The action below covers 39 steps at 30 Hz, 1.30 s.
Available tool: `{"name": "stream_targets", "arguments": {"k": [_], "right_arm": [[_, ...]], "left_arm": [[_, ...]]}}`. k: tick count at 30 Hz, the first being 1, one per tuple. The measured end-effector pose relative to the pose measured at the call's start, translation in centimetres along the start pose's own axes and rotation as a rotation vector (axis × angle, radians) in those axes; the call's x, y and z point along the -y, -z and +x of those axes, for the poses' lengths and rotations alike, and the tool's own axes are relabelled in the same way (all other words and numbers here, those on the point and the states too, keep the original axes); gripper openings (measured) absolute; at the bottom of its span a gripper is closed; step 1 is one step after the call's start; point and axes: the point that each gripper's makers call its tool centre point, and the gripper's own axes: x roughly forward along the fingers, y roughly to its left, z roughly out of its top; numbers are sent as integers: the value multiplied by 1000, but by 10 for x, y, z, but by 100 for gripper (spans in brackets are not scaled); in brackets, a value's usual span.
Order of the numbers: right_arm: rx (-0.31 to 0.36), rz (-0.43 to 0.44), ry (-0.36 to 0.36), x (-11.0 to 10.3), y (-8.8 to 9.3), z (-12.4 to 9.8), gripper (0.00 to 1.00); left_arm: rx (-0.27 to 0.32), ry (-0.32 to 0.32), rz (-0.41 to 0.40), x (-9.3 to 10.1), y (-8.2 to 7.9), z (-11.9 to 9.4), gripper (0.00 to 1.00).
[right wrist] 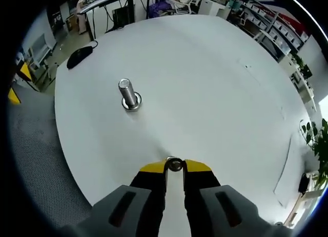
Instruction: Place the washer onto the threaded stud by aligning its center hole with the stud, sliding it down to the base, and recovering from edge contact or off-axis alignment until the washer reaches the visible bottom stop.
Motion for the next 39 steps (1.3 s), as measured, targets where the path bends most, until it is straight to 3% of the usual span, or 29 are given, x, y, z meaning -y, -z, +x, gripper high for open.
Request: {"name": "stream_targets", "arguments": {"k": [23,29,37,39], "right_arm": [[-18,44,-28,-3,15,30,15],[-17,47,-30,-3,19,29,16],[45,85,1,-1,24,13,19],[88,115,9,-2,23,6,19]], "left_arm": [[-19,-11,-20,-4,4,2,26],[-23,-13,-21,-4,5,2,26],[-12,-19,-24,-5,3,1,26],[-13,-18,-26,-5,3,1,26]]}}
